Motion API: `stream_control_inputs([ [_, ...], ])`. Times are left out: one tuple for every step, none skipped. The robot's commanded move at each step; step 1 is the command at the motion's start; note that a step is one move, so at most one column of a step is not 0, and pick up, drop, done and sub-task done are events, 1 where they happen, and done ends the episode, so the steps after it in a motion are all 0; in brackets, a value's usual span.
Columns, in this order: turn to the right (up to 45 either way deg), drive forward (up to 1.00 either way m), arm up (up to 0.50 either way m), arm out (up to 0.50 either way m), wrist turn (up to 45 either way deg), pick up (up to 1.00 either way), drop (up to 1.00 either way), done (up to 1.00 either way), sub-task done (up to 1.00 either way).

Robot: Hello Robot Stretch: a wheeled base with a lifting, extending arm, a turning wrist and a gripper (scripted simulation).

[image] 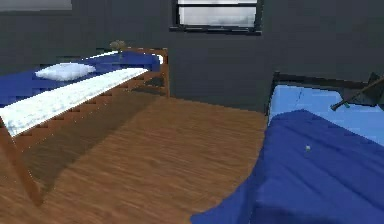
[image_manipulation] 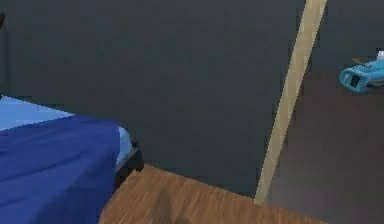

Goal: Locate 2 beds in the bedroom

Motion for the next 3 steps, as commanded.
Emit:
stream_control_inputs([
  [-45.0,0.00,0.00,0.00,0.0,0.00,0.00,0.00,0.00],
  [-39.0,0.00,0.00,0.00,0.0,0.00,0.00,0.00,0.00],
  [-3.0,0.00,0.00,0.00,0.0,0.00,0.00,0.00,0.00],
])
